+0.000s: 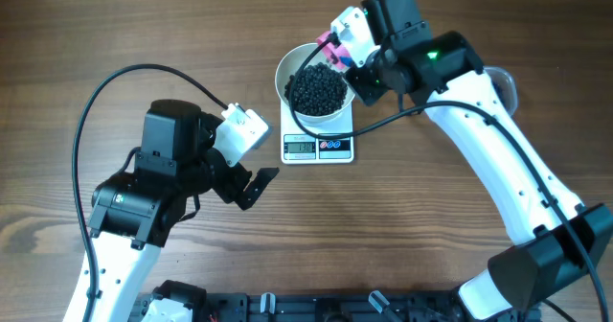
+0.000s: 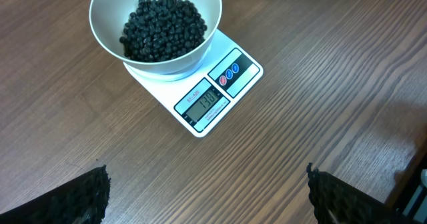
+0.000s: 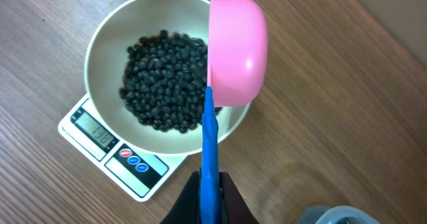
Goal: Scoop item into bowl and weigh 150g on scale
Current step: 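Carry the scoop over the white bowl and tip beans in, then return the empty scoop into the bean tub with the right gripper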
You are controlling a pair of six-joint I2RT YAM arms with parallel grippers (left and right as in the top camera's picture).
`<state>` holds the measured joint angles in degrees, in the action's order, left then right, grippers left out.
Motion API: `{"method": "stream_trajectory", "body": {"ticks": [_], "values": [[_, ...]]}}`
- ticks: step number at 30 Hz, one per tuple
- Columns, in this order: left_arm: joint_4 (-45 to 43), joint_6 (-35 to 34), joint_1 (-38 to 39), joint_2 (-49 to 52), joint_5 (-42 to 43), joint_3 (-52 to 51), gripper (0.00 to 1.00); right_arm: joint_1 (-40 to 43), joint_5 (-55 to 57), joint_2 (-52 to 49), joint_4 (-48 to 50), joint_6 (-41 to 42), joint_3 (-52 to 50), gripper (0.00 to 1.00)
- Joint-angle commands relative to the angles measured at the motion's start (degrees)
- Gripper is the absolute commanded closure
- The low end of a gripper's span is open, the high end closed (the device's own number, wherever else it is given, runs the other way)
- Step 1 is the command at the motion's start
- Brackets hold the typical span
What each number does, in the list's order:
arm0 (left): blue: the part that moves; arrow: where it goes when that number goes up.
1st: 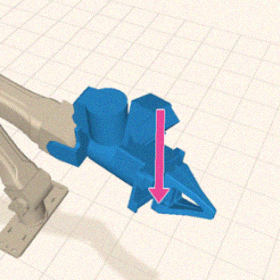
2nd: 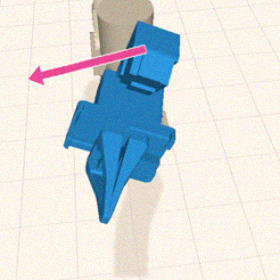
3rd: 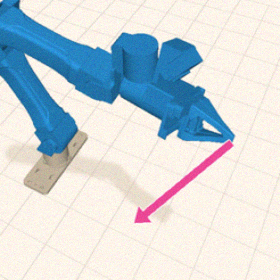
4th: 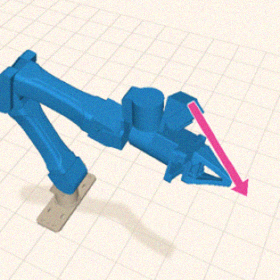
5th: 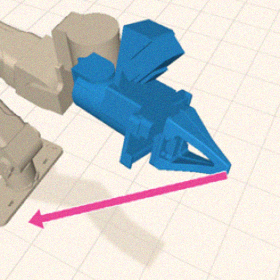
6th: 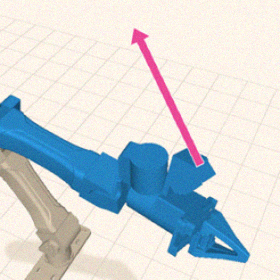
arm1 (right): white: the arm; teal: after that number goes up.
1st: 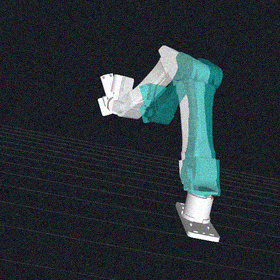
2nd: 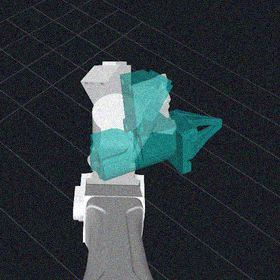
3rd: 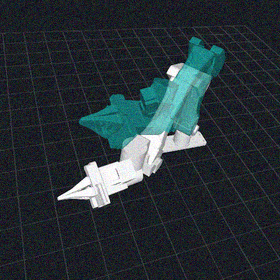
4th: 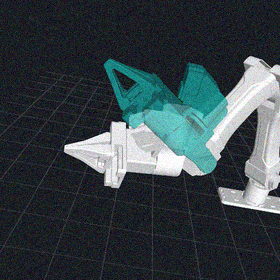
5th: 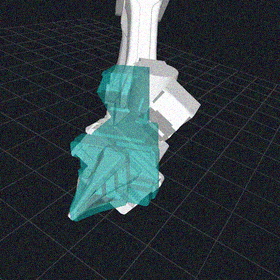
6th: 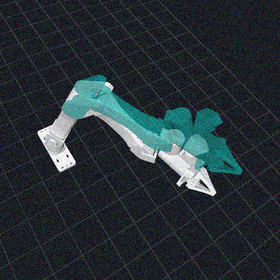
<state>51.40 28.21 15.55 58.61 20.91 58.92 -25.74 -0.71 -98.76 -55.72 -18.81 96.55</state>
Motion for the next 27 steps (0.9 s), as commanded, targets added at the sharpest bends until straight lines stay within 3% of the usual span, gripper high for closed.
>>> {"method": "stream_trajectory", "body": {"ticks": [1, 4, 7, 14, 19, 24, 27], "values": [[-0.1, -0.3, -0.4, -0.1, 0.5, 0.9, 0.00, -2.8, 9.6, 0.0, 0.0, -0.6, 0.6, 0.96], [-0.1, -0.3, -0.4, -0.1, 0.5, 0.9, 0.00, -2.8, 9.3, 0.0, 0.2, -0.3, 0.6, 0.96], [-0.1, -0.3, -0.4, -0.1, 0.5, 0.9, 0.00, -2.9, -5.0, 0.0, 0.1, 1.8, 0.6, 0.96], [-0.1, -0.3, -0.4, -0.1, 0.5, 0.9, 0.00, -1.7, -5.2, 2.0, -2.2, 7.1, 1.0, 0.96], [-0.1, -0.3, -0.4, -0.1, 0.5, 0.9, 0.00, 8.8, -5.2, 8.4, -5.9, 14.4, 2.2, 0.96], [-0.1, -0.3, -0.4, -0.1, 0.5, 0.9, 0.00, 23.1, -4.9, 9.6, -19.8, 16.3, 1.9, 0.96], [-0.1, -0.3, -0.4, -0.1, 0.5, 0.9, 0.00, 28.2, 1.0, 8.9, -22.1, 20.6, 1.3, 0.96]]}}
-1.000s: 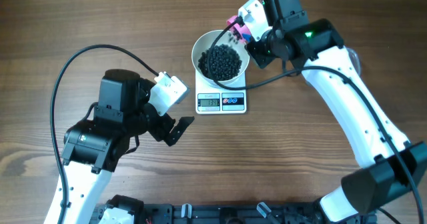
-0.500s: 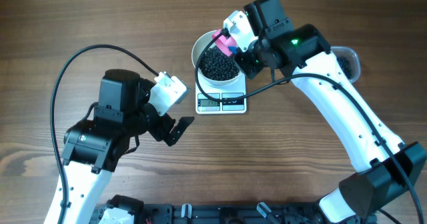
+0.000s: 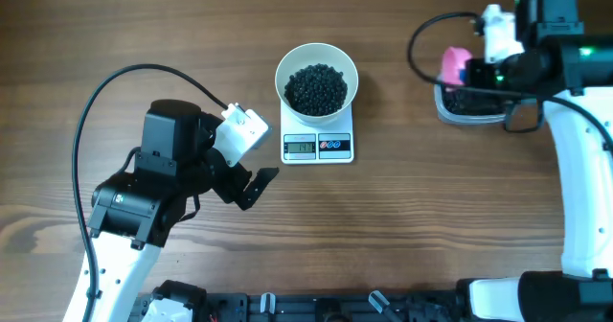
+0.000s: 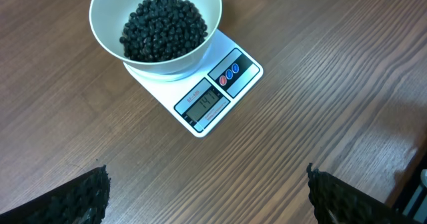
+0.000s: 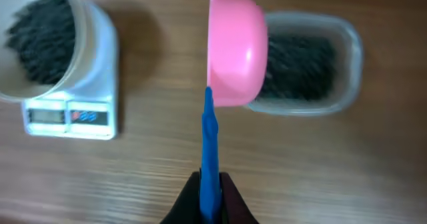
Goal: Scoop item into bowl and weigh 150g on scale
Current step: 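Return the empty scoop into the bean tub with the right gripper, then scoop beans from the tub and lift the pink scoop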
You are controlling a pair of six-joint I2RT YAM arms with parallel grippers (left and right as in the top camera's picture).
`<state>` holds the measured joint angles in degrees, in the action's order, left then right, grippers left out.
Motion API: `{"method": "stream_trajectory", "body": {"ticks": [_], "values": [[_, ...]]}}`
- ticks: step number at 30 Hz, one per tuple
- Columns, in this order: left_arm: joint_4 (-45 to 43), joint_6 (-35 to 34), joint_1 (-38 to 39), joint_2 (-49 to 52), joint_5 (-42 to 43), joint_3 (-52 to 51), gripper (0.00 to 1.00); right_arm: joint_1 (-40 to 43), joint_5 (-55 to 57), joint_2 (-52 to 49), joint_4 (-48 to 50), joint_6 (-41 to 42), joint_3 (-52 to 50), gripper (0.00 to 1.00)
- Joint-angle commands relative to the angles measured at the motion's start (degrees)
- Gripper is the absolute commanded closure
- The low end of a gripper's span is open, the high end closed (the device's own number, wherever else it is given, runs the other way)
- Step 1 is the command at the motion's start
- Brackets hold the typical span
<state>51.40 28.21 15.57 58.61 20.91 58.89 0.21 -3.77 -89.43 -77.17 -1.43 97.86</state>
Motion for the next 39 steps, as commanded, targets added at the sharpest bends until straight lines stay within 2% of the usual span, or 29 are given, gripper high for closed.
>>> {"method": "stream_trajectory", "body": {"ticks": [1, 5, 12, 17, 28, 33, 37, 39], "values": [[-0.1, -0.3, -0.4, -0.1, 0.5, 0.9, 0.00, 3.0, 4.2, -1.0, -0.8, 3.5, 0.0, 0.96], [-0.1, -0.3, -0.4, -0.1, 0.5, 0.9, 0.00, 3.5, 8.7, -5.7, -1.7, 5.9, 0.0, 0.96], [-0.1, -0.3, -0.4, -0.1, 0.5, 0.9, 0.00, 3.4, 7.5, -16.2, 1.4, 6.1, 0.0, 0.96], [-0.1, -0.3, -0.4, -0.1, 0.5, 0.9, 0.00, 3.3, 7.6, -17.3, 5.9, 6.0, 0.0, 0.95], [-0.1, -0.3, -0.4, -0.1, 0.5, 0.9, 0.00, -1.1, 7.4, -21.7, 4.4, -0.1, -0.1, 0.95], [-0.1, -0.3, -0.4, -0.1, 0.5, 0.9, 0.00, 2.1, -9.7, -20.9, 4.8, 1.0, 0.2, 0.96], [-0.1, -0.3, -0.4, -0.1, 0.5, 0.9, 0.00, 6.5, -12.0, -20.1, 3.1, 1.6, 0.2, 0.96], [-0.1, -0.3, -0.4, -0.1, 0.5, 0.9, 0.00, 9.1, -17.2, -20.1, 2.6, -0.6, 0.2, 0.96]]}}
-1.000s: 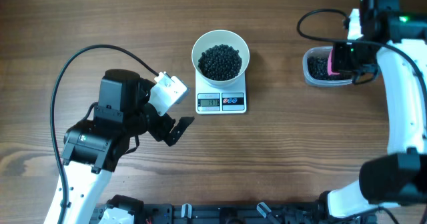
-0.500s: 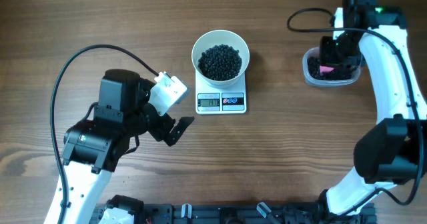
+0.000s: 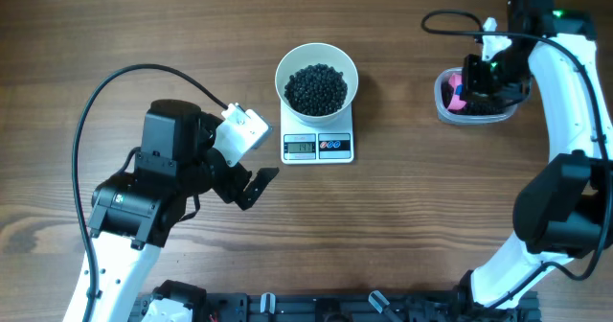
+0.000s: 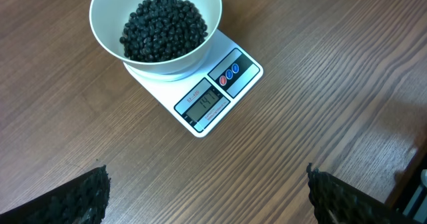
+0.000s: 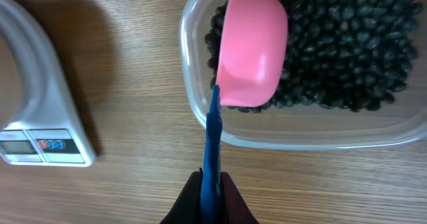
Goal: Scoop item into bowl and weigh 150g on scale
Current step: 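Scoop beans from the tub and lift the pink scoop, then hold the scoop over the bowl and tip beans in slowly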
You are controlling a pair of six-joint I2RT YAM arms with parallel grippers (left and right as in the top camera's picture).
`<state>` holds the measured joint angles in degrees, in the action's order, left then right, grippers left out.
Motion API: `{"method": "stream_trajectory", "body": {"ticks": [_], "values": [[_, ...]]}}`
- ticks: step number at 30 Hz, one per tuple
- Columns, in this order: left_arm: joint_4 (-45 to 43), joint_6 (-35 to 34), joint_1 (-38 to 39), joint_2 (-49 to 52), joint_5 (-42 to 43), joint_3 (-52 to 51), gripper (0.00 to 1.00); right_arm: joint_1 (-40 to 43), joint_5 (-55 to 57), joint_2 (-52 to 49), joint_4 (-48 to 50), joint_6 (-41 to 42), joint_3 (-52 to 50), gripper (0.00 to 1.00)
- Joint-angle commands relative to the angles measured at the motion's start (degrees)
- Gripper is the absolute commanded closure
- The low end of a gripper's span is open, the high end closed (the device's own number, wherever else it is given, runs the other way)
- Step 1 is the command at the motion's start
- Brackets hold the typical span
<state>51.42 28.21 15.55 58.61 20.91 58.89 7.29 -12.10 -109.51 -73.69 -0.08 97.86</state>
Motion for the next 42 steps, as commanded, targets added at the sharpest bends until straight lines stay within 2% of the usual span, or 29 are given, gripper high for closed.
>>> {"method": "stream_trajectory", "body": {"ticks": [1, 9, 20, 27, 32, 38, 42], "values": [[-0.1, -0.3, -0.4, -0.1, 0.5, 0.9, 0.00, 2.8, -10.6, 0.0, -1.1, -3.0, 0.2, 0.96], [-0.1, -0.3, -0.4, -0.1, 0.5, 0.9, 0.00, 11.1, -11.3, 0.0, -4.0, -2.9, 0.2, 0.96], [-0.1, -0.3, -0.4, -0.1, 0.5, 0.9, 0.00, 18.8, -24.2, 0.0, -5.3, -3.0, 0.2, 0.96], [-0.1, -0.3, -0.4, -0.1, 0.5, 0.9, 0.00, 19.1, -35.7, 1.0, -5.9, -2.7, 0.2, 0.95], [-0.1, -0.3, -0.4, -0.1, 0.5, 0.9, 0.00, 14.2, -37.4, 5.0, -4.0, 3.0, 0.2, 0.95], [-0.1, -0.3, -0.4, -0.1, 0.5, 0.9, 0.00, 0.6, -36.4, 9.3, 4.8, 10.8, 0.2, 0.95], [-0.1, -0.3, -0.4, -0.1, 0.5, 0.9, 0.00, -9.0, -29.0, 9.9, 10.2, 12.0, 0.2, 0.95]]}}
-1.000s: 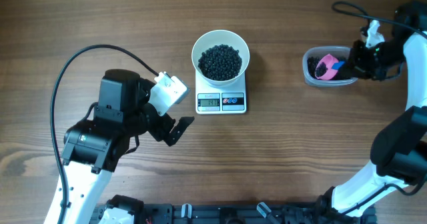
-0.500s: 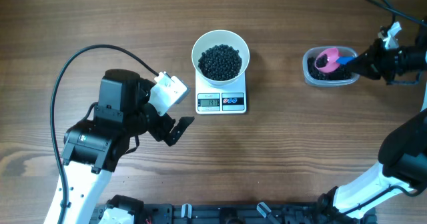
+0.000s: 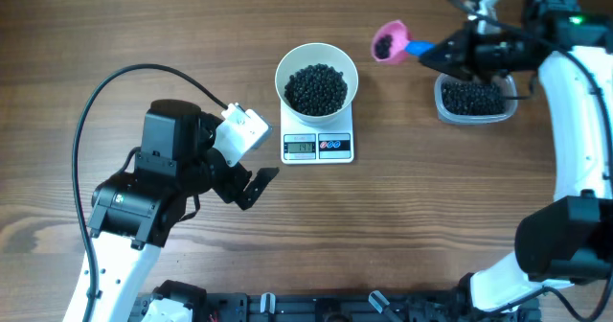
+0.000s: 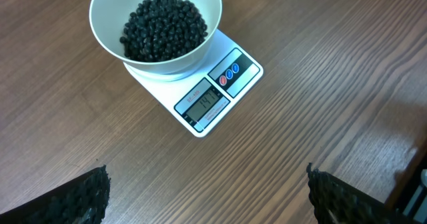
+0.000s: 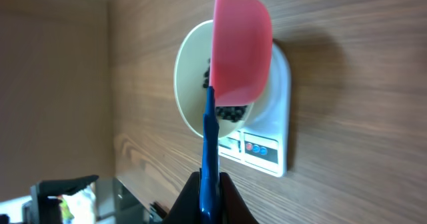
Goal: Scoop item into bowl and weigh 150g on scale
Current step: 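Hold the scoop over the bowl and tip beans in slowly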
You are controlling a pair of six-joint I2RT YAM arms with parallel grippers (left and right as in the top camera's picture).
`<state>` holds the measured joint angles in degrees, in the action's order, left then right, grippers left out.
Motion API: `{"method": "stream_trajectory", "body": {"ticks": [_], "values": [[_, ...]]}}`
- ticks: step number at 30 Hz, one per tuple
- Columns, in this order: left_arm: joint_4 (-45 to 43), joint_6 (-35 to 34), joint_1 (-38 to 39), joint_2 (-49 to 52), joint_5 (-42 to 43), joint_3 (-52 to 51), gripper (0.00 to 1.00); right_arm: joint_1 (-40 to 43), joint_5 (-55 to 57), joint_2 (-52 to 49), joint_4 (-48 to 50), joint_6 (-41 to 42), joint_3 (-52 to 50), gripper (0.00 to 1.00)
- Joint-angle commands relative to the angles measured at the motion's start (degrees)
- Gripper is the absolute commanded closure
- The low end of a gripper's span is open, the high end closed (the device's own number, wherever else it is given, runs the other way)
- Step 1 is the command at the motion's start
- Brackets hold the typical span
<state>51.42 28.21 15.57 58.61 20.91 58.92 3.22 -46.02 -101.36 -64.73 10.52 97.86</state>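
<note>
A white bowl (image 3: 317,82) heaped with black beans sits on a white scale (image 3: 317,147); the display (image 4: 206,102) reads 141. My right gripper (image 3: 442,52) is shut on the blue handle (image 5: 209,151) of a pink scoop (image 3: 387,42), held in the air between bowl and bean tub with a few beans in it. In the right wrist view the scoop (image 5: 240,47) shows its underside before the bowl (image 5: 193,91). My left gripper (image 4: 207,197) stands open over bare wood, near the scale's front left.
A clear plastic tub (image 3: 471,100) of black beans stands at the right, below the right arm. The left arm's body (image 3: 158,183) and its cable (image 3: 105,92) fill the table's left side.
My right gripper has left the bean tub and moved left. It now holds the scoop, with a few beans in it, in the air just right of the bowl. The scale still reads 141.
The scoop was tipped over the bowl with the scale reading about 130. Then it was over by the bean tub and the reading stood at 141. Then it lay dipped in the tub's beans. Now it is back near the bowl, carrying beans. The left arm stayed still.
</note>
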Motion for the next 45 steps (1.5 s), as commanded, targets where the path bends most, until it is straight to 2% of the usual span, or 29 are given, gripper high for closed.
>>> {"method": "stream_trajectory", "body": {"ticks": [1, 7, 10, 12, 15, 17, 23, 25, 27, 29, 30, 32, 34, 36, 38, 40, 41, 42, 43, 44, 45], "values": [[-0.1, -0.3, -0.4, -0.1, 0.5, 0.9, 0.00, -6.9, 7.1, 1.7, 1.6, 1.3, 0.2, 0.95], [-0.1, -0.3, -0.4, -0.1, 0.5, 0.9, 0.00, -17.6, 18.3, 3.0, 4.8, -4.8, 0.2, 0.95], [-0.1, -0.3, -0.4, -0.1, 0.5, 0.9, 0.00, -19.4, 20.3, 4.3, 5.4, -4.6, 0.2, 0.96], [-0.1, -0.3, -0.4, -0.1, 0.5, 0.9, 0.00, -21.1, 25.4, 4.3, 4.4, -7.6, 0.2, 0.96], [-0.1, -0.3, -0.4, -0.1, 0.5, 0.9, 0.00, -21.7, 26.6, 5.0, 7.8, -4.2, 0.2, 0.95], [-0.1, -0.3, -0.4, -0.1, 0.5, 0.9, 0.00, -22.0, 30.6, 5.4, 6.8, -5.7, 0.2, 0.95], [-0.1, -0.3, -0.4, -0.1, 0.5, 0.9, 0.00, -22.5, 26.3, 5.6, 10.5, -1.1, 0.2, 0.95], [-0.1, -0.3, -0.4, -0.1, 0.5, 0.9, 0.00, -23.4, 29.1, 5.4, 8.9, -4.4, 0.2, 0.95], [-0.1, -0.3, -0.4, -0.1, 0.5, 0.9, 0.00, -23.6, 28.7, 5.1, 9.6, -1.7, 0.2, 0.95], [-0.1, -0.3, -0.4, -0.1, 0.5, 0.9, 0.00, -23.9, 30.7, 5.2, 8.7, -4.4, 0.2, 0.95], [-0.1, -0.3, -0.4, -0.1, 0.5, 0.9, 0.00, -23.8, 30.8, 5.3, 9.7, -0.6, 0.2, 0.96], [-0.1, -0.3, -0.4, -0.1, 0.5, 0.9, 0.00, -24.0, 29.4, 5.2, 9.0, -4.4, 0.2, 0.96], [-0.1, -0.3, -0.4, -0.1, 0.5, 0.9, 0.00, -23.7, 28.3, 5.3, 10.1, 0.4, 0.2, 0.95], [-0.1, -0.3, -0.4, -0.1, 0.5, 0.9, 0.00, -24.1, 27.5, 5.2, 9.0, -4.6, 0.2, 0.96], [-0.1, -0.3, -0.4, -0.1, 0.5, 0.9, 0.00, -24.2, 26.8, 5.1, 10.1, -0.8, 0.2, 0.96], [-0.1, -0.3, -0.4, -0.1, 0.5, 0.9, 0.00, -24.6, 30.3, 5.0, 8.0, -6.3, 0.2, 0.96], [-0.1, -0.3, -0.4, -0.1, 0.5, 0.9, 0.00, -24.5, 32.5, 5.2, 8.2, -3.7, 0.2, 0.95], [-0.1, -0.3, -0.4, -0.1, 0.5, 0.9, 0.00, -24.3, 28.5, 5.1, 10.0, -1.8, 0.1, 0.95], [-0.1, -0.3, -0.4, -0.1, 0.5, 0.9, 0.00, -24.6, 30.1, 5.0, 8.9, -6.8, 0.1, 0.96], [-0.1, -0.3, -0.4, -0.1, 0.5, 0.9, 0.00, -24.4, 33.2, 5.1, 8.9, -4.5, 0.1, 0.96], [-0.1, -0.3, -0.4, -0.1, 0.5, 0.9, 0.00, -24.2, 31.7, 5.1, 9.9, -1.9, 0.1, 0.96]]}}
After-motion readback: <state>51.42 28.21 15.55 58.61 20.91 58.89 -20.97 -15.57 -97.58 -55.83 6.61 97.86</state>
